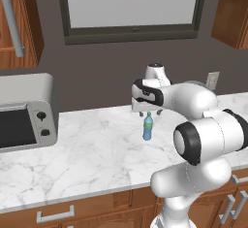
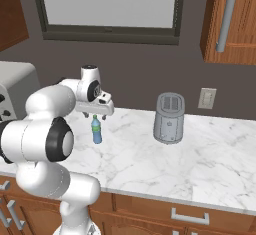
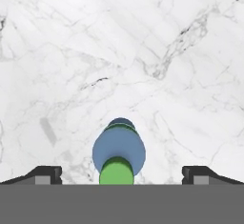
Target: Place the drinks on the dining counter in a tight cluster.
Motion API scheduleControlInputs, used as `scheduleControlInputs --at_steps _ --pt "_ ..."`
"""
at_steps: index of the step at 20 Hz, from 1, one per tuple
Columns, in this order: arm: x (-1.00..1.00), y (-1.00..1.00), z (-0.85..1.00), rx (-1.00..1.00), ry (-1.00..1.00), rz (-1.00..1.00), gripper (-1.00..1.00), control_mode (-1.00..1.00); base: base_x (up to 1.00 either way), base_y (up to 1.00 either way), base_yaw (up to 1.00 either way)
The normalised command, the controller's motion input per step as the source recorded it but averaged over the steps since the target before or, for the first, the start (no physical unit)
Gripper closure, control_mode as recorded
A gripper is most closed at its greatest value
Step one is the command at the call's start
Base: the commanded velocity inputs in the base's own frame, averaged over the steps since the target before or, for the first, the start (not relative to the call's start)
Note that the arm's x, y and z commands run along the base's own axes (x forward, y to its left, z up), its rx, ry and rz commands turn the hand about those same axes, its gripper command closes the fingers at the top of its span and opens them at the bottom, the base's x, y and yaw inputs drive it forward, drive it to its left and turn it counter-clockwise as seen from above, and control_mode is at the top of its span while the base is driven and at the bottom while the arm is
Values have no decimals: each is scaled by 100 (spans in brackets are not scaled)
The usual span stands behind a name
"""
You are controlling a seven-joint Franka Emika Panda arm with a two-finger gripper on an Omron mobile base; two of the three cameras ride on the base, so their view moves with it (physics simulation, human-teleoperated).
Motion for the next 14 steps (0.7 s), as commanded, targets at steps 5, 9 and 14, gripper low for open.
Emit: scheduleControlInputs --at_steps 5,9,14 --pt "1 0 -1 0 0 0 -100 -100 0 0 0" --pt "2 0 -1 0 0 0 -100 -100 0 0 0" --pt "2 0 0 0 0 0 -100 -100 0 0 0"
